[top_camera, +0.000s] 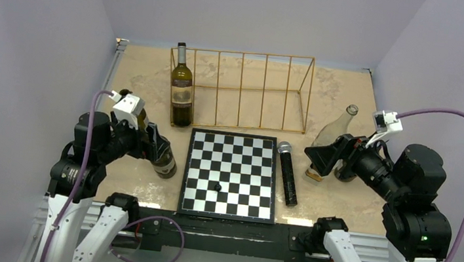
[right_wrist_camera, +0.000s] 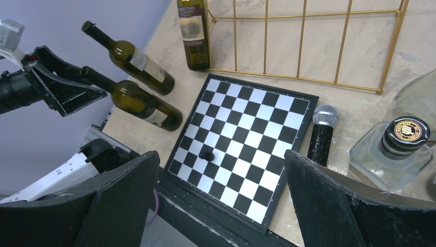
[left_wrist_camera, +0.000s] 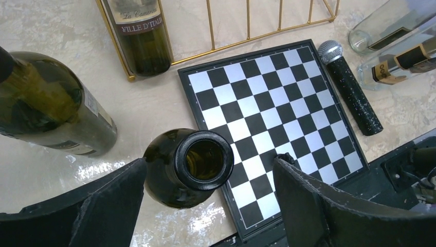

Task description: Put the wine bottle on the wine rack

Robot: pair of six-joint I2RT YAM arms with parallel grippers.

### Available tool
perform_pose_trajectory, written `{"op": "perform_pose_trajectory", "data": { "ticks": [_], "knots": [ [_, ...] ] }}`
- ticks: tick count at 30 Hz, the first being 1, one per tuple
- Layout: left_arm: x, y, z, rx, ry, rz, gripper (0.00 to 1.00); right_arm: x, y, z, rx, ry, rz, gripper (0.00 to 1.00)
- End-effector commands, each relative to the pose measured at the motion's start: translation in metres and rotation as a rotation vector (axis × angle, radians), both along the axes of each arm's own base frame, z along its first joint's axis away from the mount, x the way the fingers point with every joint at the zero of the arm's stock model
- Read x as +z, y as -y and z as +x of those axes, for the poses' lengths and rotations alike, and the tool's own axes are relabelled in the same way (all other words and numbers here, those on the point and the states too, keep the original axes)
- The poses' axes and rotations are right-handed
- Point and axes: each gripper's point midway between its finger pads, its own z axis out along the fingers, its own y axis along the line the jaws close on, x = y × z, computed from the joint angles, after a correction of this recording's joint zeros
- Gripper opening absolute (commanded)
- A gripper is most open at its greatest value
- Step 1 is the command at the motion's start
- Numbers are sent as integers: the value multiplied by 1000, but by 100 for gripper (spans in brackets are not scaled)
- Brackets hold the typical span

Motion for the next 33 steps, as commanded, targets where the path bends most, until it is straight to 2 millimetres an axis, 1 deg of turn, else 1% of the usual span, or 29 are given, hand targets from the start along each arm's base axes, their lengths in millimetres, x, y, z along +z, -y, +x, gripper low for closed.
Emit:
{"op": "perform_pose_trajectory", "data": {
  "ticks": [1,4,9,12,16,21,23,25,26,27,29,33],
  "knots": [
    [-1,-3,15,1,28,34,92,12,-7,2,36,42,28,96],
    [-9,-3,16,5,-8,40,86,14,-12,1,67,40,41,96],
    [-2,2,16,-21,51,16,80,11,-12,4,69,29,41,97],
    [-2,8,14,-62,68,10,79,10,-13,5,76,27,45,97],
    [0,10,17,-75,87,11,71,12,-18,2,107,43,60,97],
    [-2,0,22,-26,89,46,41,13,-19,3,111,37,63,97],
    [-1,-2,22,-12,93,53,35,12,-18,2,108,36,63,97],
    [0,-5,22,2,99,59,22,11,-18,1,106,34,62,97],
    [2,-6,22,12,106,62,13,10,-18,1,104,31,63,97],
    [4,-8,23,22,113,63,1,10,-18,1,102,31,63,97],
    [13,-11,25,48,139,62,0,9,-18,-1,106,29,66,97],
    [54,-16,27,77,243,60,0,10,-17,-5,102,39,67,97]
  ]
}}
